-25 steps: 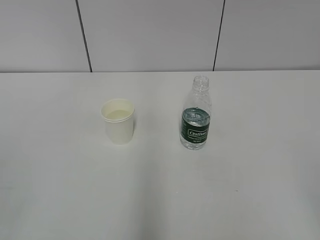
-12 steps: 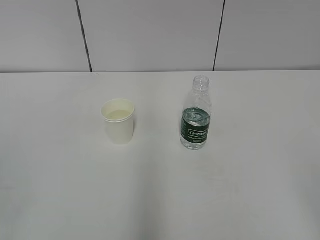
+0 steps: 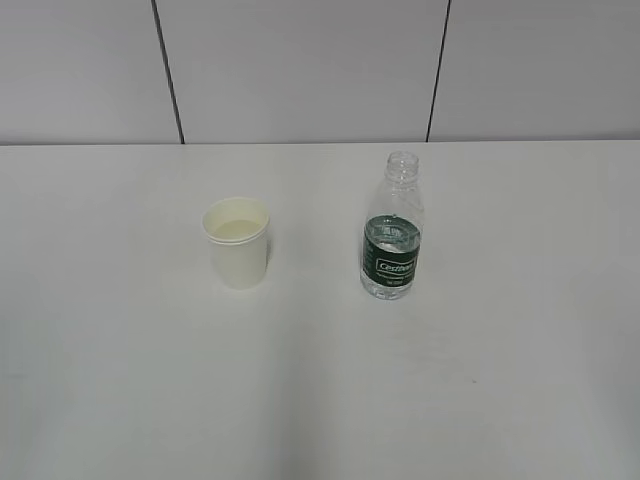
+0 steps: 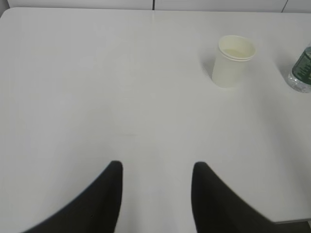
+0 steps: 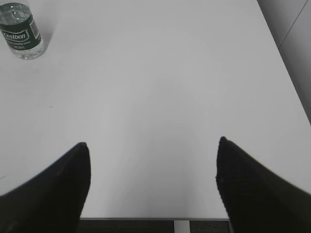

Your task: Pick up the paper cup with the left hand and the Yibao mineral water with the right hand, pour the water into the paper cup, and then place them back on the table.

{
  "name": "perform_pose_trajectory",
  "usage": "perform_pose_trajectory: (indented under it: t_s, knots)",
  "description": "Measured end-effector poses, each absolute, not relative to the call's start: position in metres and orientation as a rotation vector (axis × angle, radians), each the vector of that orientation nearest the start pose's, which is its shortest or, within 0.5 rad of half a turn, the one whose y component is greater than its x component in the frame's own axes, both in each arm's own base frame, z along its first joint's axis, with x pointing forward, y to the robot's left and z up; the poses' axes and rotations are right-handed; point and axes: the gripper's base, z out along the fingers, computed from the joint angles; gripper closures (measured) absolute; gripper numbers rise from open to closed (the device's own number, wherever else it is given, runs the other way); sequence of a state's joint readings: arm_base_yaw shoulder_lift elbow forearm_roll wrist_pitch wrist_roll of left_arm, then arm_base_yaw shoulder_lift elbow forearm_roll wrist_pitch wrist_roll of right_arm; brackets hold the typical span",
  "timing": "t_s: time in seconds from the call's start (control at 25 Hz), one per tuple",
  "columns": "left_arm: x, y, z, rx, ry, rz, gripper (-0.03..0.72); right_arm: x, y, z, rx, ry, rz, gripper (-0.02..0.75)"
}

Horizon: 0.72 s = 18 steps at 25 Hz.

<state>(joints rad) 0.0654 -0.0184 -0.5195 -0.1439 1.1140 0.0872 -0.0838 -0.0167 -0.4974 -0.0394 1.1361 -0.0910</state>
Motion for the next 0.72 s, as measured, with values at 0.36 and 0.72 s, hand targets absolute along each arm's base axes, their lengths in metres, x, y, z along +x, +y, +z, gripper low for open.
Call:
perform_pose_trajectory:
  t_s: [0.36, 0.72]
  knots:
    - [-0.012, -0.0125, 0.2789, 0.037, 2.052, -0.077, 0.348, -0.0107, -0.0025, 0.2705, -0.001, 2.108, -0.153, 0.146]
    - [-0.012, -0.0125, 0.2789, 0.037, 2.052, -0.077, 0.348, -0.0107, -0.0025, 0.2705, -0.001, 2.108, -0.153, 0.146]
